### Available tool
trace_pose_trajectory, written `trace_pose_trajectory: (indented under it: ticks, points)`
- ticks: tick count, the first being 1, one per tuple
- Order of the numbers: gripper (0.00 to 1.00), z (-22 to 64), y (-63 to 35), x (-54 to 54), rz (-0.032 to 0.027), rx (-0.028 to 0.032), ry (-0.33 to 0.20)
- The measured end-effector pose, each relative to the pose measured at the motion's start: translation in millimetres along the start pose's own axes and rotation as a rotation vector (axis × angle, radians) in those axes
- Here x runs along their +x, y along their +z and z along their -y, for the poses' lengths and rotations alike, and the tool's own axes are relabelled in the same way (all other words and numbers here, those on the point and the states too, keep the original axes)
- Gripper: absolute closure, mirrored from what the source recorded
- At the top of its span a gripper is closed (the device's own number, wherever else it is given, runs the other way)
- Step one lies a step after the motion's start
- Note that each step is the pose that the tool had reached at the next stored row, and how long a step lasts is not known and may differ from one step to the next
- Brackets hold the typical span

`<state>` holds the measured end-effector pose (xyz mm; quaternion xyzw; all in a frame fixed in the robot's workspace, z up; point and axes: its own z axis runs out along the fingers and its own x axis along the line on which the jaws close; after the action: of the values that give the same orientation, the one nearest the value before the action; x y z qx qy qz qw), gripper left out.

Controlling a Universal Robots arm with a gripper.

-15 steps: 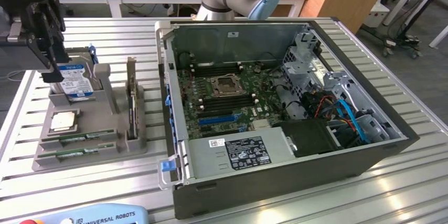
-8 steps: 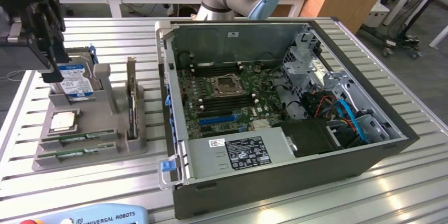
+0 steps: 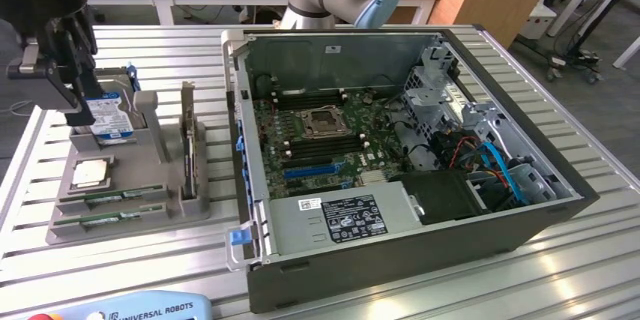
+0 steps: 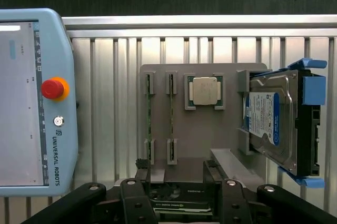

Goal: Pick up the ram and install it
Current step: 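Pick up the ram and move it above insertion slot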

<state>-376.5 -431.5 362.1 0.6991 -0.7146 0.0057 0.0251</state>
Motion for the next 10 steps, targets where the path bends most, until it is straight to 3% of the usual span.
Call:
trace_pose_trajectory:
  ticks: [10]
  points:
    - [0.47,0.3,9.0,-0.4,0.0000,0.0000,0.000]
